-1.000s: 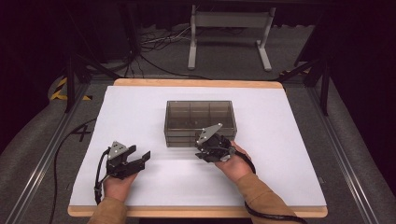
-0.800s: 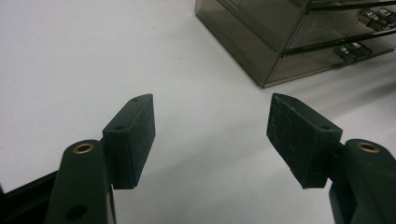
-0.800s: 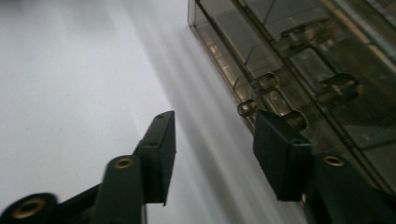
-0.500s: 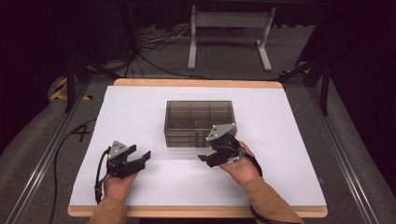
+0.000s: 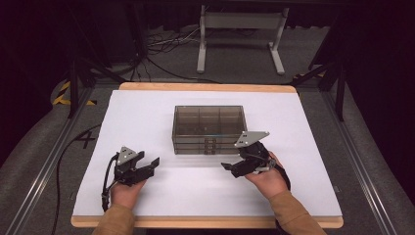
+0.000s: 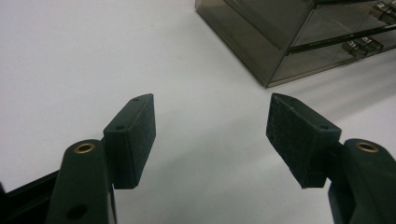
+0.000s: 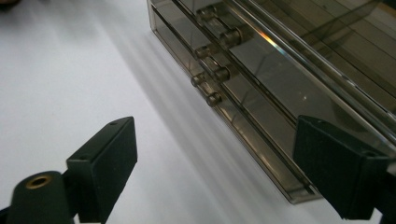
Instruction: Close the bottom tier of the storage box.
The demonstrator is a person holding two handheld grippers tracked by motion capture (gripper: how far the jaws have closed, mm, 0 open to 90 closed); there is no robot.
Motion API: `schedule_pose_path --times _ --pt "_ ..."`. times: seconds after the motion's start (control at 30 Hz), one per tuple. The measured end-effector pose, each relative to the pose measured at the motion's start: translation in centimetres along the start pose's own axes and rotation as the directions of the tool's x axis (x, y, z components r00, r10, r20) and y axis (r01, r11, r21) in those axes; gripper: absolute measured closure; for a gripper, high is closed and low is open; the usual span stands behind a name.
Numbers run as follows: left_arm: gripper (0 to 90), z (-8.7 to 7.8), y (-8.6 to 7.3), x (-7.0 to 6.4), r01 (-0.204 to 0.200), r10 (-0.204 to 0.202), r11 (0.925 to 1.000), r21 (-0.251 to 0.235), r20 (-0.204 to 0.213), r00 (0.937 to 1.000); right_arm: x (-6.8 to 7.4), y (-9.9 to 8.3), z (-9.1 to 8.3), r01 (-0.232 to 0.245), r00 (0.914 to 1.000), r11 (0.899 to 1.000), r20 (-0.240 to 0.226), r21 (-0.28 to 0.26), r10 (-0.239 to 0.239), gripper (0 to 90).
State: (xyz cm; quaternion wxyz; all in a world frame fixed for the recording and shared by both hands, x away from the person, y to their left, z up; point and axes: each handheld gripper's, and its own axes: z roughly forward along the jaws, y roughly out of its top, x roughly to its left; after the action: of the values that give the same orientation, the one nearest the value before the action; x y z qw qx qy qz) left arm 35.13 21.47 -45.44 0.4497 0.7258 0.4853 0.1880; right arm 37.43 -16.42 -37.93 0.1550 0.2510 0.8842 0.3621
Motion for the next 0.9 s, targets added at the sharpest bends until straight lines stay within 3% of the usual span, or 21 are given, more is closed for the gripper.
schedule_pose_path --times 0.3,0.9 --pt "33.9 0.1 0.0 -0.1 -0.006 0.006 1.0 0.003 -0.003 1.0 -0.9 -1.4 -1.0 -0.006 0.9998 1.0 0.018 -0.005 0.006 11.8" --pt "33.9 0.1 0.0 -0.1 -0.011 0.011 0.9999 0.008 -0.006 0.9999 -2.8 -4.9 -2.5 -0.01 0.9999 1.0 -0.007 0.0 0.01 8.2"
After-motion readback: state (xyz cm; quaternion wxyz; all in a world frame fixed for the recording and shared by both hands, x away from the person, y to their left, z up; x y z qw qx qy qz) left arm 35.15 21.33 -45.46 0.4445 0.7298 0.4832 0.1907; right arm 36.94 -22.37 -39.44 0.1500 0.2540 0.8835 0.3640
